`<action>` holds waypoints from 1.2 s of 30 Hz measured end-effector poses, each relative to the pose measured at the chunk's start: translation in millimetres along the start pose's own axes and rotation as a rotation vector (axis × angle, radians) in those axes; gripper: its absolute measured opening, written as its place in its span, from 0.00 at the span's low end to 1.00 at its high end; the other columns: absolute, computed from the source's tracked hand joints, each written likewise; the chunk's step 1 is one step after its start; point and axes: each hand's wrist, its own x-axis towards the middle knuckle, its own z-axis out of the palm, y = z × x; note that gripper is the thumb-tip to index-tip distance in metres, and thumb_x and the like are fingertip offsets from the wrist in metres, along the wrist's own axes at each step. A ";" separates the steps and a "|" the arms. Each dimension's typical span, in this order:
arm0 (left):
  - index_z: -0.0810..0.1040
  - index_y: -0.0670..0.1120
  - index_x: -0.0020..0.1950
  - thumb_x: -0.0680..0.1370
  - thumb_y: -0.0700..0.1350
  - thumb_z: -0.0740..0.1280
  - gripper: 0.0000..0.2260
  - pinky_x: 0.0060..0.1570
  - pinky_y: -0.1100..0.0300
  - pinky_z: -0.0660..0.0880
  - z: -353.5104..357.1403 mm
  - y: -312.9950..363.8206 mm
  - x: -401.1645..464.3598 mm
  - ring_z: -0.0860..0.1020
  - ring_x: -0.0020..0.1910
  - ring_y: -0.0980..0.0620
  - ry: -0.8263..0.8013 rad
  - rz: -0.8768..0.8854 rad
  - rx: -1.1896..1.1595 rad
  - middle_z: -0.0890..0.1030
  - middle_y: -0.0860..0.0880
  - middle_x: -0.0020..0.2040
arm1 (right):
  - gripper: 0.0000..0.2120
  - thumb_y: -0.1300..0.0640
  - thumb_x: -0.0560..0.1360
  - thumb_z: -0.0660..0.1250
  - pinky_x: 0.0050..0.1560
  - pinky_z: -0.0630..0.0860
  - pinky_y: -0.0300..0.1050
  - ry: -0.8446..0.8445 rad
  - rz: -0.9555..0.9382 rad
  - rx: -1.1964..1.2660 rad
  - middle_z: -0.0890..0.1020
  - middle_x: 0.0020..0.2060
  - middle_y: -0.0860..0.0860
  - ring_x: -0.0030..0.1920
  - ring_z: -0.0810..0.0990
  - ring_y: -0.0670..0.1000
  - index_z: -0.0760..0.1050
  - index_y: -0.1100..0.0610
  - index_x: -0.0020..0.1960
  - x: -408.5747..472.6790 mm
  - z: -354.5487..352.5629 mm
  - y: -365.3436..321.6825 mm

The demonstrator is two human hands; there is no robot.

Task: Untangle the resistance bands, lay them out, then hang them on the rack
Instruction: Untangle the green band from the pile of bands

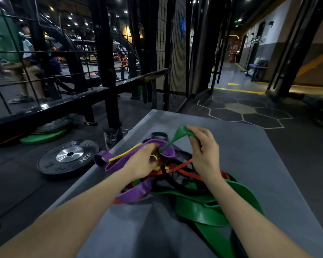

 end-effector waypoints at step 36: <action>0.71 0.48 0.61 0.62 0.68 0.69 0.35 0.57 0.54 0.74 -11.1 -18.5 -51.6 0.76 0.55 0.53 -0.094 -0.136 -0.015 0.77 0.50 0.56 | 0.15 0.51 0.71 0.73 0.37 0.73 0.33 -0.173 0.220 0.105 0.80 0.39 0.44 0.39 0.80 0.41 0.70 0.52 0.52 -0.4 0.9 -31.2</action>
